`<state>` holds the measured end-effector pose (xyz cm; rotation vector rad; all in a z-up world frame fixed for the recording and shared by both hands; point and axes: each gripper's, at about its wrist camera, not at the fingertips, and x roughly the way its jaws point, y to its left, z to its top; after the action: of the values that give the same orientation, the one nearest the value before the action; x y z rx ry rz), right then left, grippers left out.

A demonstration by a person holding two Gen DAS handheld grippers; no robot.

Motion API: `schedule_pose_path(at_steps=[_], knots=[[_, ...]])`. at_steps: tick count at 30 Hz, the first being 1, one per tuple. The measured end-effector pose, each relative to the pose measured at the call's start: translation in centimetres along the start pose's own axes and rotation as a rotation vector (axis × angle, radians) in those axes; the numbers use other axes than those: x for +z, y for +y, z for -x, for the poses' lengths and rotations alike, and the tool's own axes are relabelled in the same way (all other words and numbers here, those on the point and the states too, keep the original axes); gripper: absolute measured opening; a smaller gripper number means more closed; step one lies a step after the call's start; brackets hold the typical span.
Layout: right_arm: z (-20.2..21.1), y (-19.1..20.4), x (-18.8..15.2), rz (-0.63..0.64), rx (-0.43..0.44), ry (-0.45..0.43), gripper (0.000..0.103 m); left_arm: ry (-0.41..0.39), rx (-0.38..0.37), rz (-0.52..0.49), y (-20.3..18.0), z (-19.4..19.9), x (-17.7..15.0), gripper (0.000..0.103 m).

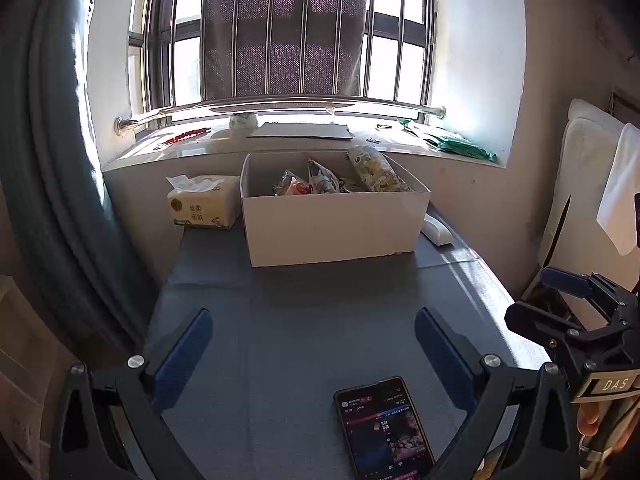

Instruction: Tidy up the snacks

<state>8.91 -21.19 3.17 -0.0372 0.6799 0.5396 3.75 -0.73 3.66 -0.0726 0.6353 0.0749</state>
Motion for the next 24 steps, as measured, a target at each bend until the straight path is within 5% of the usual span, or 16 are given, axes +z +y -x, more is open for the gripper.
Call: schedule_pose_path(at_steps=[24], knots=[[0.15, 0.37, 0.21, 0.022, -0.007, -0.005, 0.103, -0.007, -0.017, -0.001, 0.22, 0.36, 0.14, 0.103]])
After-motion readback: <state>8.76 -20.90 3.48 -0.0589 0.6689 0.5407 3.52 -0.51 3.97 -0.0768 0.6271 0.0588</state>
